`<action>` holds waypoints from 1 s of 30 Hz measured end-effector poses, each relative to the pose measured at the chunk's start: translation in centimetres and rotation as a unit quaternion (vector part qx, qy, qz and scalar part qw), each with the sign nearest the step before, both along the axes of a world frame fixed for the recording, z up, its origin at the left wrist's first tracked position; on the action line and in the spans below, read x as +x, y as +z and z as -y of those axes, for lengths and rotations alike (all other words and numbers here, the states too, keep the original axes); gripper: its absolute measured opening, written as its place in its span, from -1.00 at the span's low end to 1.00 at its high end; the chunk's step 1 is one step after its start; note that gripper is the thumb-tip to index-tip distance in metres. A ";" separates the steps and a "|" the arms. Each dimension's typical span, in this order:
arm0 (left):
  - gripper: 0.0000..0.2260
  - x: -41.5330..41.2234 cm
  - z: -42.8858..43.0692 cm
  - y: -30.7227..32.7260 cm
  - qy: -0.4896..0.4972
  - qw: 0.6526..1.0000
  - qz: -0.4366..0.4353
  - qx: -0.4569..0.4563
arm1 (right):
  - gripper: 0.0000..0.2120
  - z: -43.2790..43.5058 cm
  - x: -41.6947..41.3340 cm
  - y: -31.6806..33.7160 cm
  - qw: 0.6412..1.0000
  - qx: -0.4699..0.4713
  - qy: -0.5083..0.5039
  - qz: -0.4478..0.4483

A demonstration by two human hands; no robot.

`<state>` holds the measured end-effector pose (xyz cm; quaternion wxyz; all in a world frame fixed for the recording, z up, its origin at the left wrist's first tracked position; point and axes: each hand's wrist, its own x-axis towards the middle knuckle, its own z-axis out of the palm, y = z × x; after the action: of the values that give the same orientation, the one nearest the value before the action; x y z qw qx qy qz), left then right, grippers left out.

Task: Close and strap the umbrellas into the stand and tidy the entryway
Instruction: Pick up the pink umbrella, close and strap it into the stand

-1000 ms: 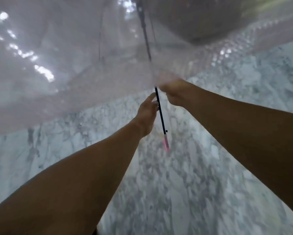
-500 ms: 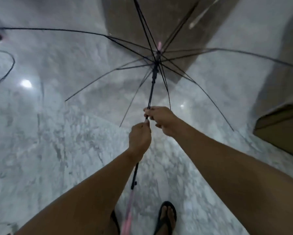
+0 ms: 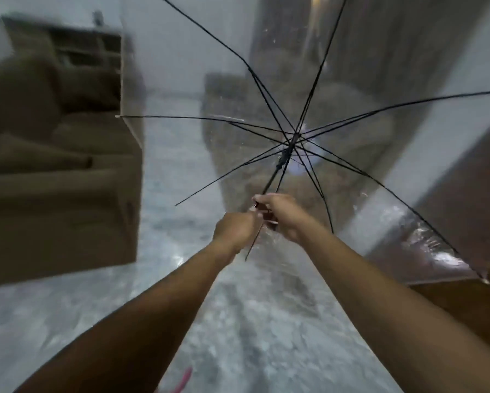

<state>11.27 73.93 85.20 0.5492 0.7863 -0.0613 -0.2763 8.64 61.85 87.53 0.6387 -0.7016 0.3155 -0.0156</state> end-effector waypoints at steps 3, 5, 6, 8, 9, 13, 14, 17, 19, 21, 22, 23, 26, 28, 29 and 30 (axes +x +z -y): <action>-0.58 -4.0 5.8 5.6 -0.100 0.993 0.059 -0.020 | -0.91 5.5 -5.2 5.6 0.995 -0.019 -0.090 0.048; -0.53 -6.8 9.1 8.2 -0.139 0.986 0.085 -0.029 | -0.91 8.9 -9.0 8.9 0.984 -0.032 -0.155 0.085; -0.51 -8.4 10.6 9.3 -0.157 0.983 0.089 -0.041 | -0.91 10.5 -11.1 10.5 0.976 -0.038 -0.188 0.104; -0.56 -11.8 13.5 11.2 -0.205 0.972 0.090 -0.071 | -0.86 13.9 -15.3 13.4 0.957 -0.049 -0.251 0.139; -0.61 -13.6 14.9 12.0 -0.225 0.967 0.085 -0.089 | -0.85 15.6 -17.3 14.8 0.947 -0.052 -0.277 0.152; -0.55 -21.3 20.1 14.9 -0.288 0.950 0.014 -0.121 | -0.84 21.4 -26.5 19.6 0.911 -0.087 -0.367 0.168; -0.54 -23.1 21.5 15.4 -0.305 0.944 0.009 -0.125 | -0.84 22.6 -28.6 20.4 0.903 -0.100 -0.380 0.175; -0.53 -28.0 25.4 17.1 -0.348 0.926 0.025 -0.141 | -0.84 26.0 -33.9 22.0 0.880 -0.111 -0.407 0.218; -0.51 -30.9 27.7 18.0 -0.383 0.909 0.037 -0.158 | -0.83 28.3 -36.8 22.6 0.868 -0.125 -0.423 0.229; -0.50 -33.3 30.0 18.8 -0.399 0.897 0.079 -0.173 | -0.83 30.4 -39.5 23.2 0.859 -0.127 -0.437 0.237; -0.51 -34.3 31.1 19.1 -0.397 0.893 0.108 -0.181 | -0.83 31.1 -40.7 23.6 0.854 -0.125 -0.444 0.241; -0.52 -35.2 31.9 19.2 -0.395 0.889 0.132 -0.190 | -0.83 31.8 -41.7 23.9 0.849 -0.122 -0.453 0.244; -0.55 -37.8 33.6 19.8 -0.414 0.873 0.131 -0.223 | -0.83 34.0 -43.7 25.0 0.827 -0.121 -0.485 0.257; -0.55 -38.8 34.5 20.0 -0.435 0.861 0.119 -0.234 | -0.79 35.3 -44.7 26.2 0.811 -0.109 -0.506 0.275; -0.54 -39.1 34.8 20.0 -0.448 0.854 0.107 -0.243 | -0.75 35.9 -45.1 26.9 0.801 -0.100 -0.513 0.292; -0.54 -39.3 35.2 20.1 -0.464 0.844 0.090 -0.253 | -0.72 36.4 -45.7 27.6 0.789 -0.094 -0.523 0.309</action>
<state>-28.05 38.69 105.26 0.5291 0.5213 -0.5358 -0.4016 -37.02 25.44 115.11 0.5269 -0.4439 0.4165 -0.5932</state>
